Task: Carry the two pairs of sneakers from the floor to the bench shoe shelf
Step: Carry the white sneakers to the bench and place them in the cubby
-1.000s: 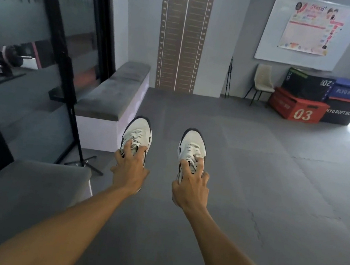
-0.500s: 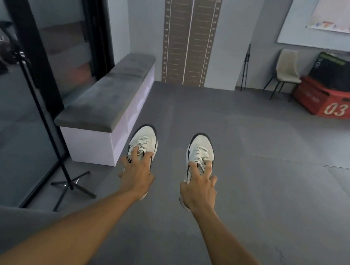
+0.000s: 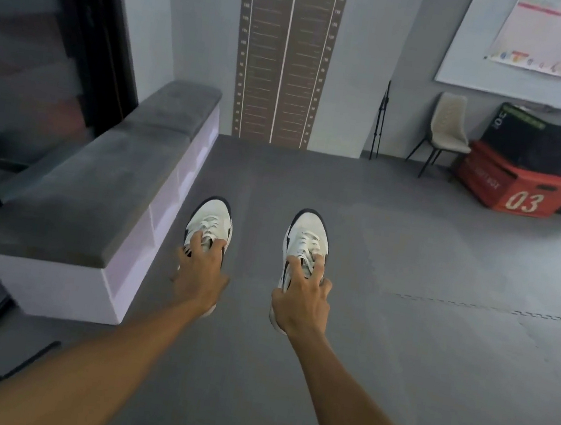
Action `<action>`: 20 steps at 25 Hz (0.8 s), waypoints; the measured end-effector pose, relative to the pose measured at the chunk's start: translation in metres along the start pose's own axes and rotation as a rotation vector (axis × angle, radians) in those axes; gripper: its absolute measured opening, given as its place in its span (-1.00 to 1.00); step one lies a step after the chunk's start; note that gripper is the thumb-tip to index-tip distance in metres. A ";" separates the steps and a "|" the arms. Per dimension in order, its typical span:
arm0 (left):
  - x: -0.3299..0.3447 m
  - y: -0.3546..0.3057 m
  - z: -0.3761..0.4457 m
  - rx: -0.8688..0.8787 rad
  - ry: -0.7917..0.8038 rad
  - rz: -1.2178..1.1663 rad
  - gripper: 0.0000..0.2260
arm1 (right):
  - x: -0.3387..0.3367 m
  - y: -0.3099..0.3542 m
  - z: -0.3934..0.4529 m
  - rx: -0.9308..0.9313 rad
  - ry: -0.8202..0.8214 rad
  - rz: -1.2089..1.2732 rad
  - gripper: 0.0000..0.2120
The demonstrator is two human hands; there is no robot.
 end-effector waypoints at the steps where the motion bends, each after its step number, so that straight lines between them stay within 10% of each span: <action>1: 0.001 -0.008 0.026 -0.003 0.011 0.014 -0.51 | 0.003 -0.002 0.028 0.020 0.004 -0.006 -0.49; 11: 0.049 -0.083 0.286 -0.203 0.066 -0.054 -0.49 | 0.052 -0.009 0.357 -0.110 0.122 -0.010 -0.48; 20: 0.138 -0.047 0.436 -0.578 0.162 -0.171 -0.47 | 0.178 0.041 0.537 -0.361 0.553 -0.182 -0.45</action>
Point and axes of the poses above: each hand's wrist, its own z-axis towards the middle knuckle, its own x-axis out of the palm, y = z × x, the point moved 5 cm from there along z, towards the middle knuckle, and after that the axes turned 14 degrees about z, right-handed, at the moved point
